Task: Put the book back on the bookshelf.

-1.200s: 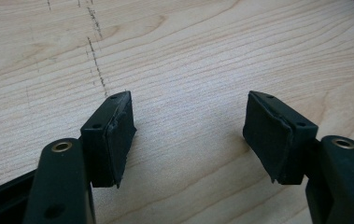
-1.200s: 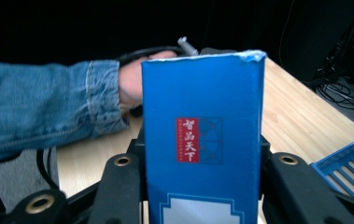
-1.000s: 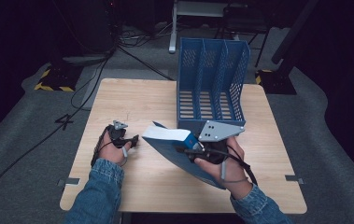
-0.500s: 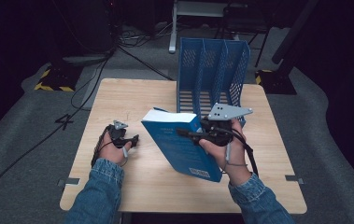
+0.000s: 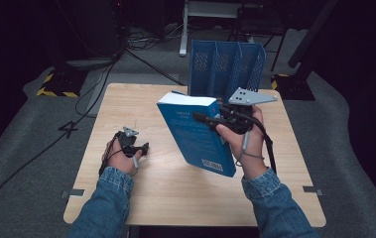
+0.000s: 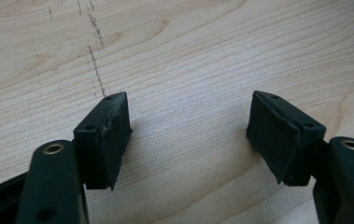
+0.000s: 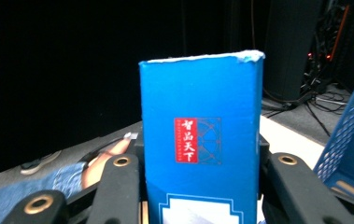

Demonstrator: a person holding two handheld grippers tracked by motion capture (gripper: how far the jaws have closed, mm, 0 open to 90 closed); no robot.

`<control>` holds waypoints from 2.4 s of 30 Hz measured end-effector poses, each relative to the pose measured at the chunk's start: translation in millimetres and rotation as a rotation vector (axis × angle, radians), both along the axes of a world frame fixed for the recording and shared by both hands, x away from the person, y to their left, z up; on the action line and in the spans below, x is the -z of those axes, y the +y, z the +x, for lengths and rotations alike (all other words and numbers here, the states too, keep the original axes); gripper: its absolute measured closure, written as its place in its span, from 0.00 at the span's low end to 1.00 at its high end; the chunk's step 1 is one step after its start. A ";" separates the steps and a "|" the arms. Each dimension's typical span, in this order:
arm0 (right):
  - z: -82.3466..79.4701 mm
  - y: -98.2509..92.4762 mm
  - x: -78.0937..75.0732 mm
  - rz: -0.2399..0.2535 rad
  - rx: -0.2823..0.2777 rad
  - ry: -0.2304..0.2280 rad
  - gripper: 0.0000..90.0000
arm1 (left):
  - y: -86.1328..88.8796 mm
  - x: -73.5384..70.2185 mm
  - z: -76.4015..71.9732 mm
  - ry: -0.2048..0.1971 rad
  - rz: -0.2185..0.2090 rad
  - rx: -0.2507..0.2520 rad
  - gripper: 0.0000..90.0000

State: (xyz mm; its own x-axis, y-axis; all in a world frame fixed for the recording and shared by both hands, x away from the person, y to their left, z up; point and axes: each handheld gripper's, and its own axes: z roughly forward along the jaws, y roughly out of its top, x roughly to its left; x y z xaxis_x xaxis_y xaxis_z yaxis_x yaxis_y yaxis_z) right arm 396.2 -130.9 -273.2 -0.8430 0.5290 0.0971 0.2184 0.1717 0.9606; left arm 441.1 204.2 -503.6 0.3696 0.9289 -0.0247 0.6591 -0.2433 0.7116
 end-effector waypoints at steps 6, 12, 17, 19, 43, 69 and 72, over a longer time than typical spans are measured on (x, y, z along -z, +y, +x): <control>14.8 -3.5 -11.5 0.023 0.025 -0.001 0.68 | -1.6 0.0 3.5 0.006 0.007 0.003 0.29; 31.2 -4.2 -18.9 0.029 0.055 0.001 0.68 | -2.0 0.0 4.7 0.008 0.005 0.003 0.28; 47.3 -3.3 -24.9 0.028 0.076 0.006 0.68 | -2.4 0.0 6.9 0.012 0.011 0.010 0.25; 53.3 -2.9 -27.3 0.029 0.083 0.014 0.68 | -3.5 -0.1 8.9 0.016 0.015 0.007 0.23; 117.8 -13.7 -51.5 0.118 0.230 0.033 0.68 | -5.5 0.2 12.9 0.027 0.013 0.012 0.18; 173.1 -32.9 -18.8 0.228 0.529 0.065 0.68 | -6.6 0.5 13.8 0.024 0.010 0.011 0.18; 178.6 -27.5 -12.2 0.228 0.565 0.072 0.68 | -6.6 0.4 13.8 0.024 0.010 0.011 0.18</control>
